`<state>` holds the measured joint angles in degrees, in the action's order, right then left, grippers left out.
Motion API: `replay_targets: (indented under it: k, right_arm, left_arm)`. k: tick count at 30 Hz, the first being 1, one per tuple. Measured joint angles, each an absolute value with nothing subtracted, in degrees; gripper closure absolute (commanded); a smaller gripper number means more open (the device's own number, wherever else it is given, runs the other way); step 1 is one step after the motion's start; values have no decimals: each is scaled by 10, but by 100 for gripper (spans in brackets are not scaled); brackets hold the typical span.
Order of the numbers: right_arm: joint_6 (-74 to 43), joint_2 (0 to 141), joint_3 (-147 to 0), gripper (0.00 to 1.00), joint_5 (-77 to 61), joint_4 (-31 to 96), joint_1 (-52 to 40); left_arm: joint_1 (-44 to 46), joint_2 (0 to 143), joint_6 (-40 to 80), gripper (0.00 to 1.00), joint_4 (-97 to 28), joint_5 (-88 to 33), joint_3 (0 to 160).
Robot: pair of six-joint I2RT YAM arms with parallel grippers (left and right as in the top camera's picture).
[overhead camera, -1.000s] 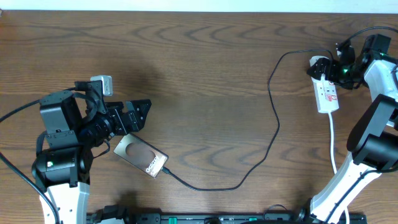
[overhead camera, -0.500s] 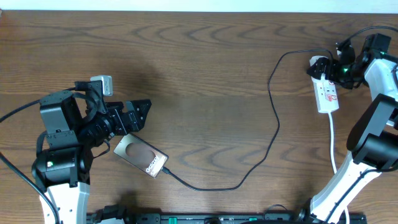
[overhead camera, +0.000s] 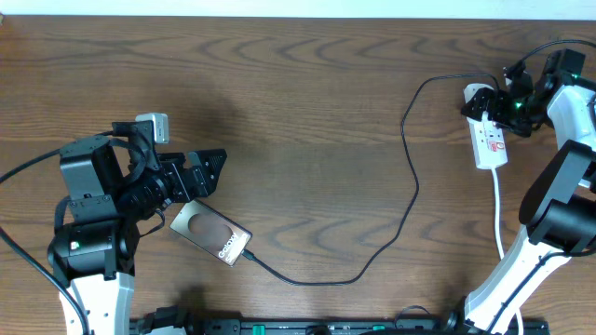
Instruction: Plug charger to phone and switch on socket
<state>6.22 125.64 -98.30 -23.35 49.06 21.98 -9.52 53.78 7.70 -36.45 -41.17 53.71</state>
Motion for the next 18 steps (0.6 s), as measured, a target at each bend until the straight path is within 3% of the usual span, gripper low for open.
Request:
replay_targets:
  k: [18]
  right_arm:
    - [63, 1256, -983, 1, -228, 485, 216]
  left_arm:
    - [-95, 538, 77, 4, -371, -411, 537]
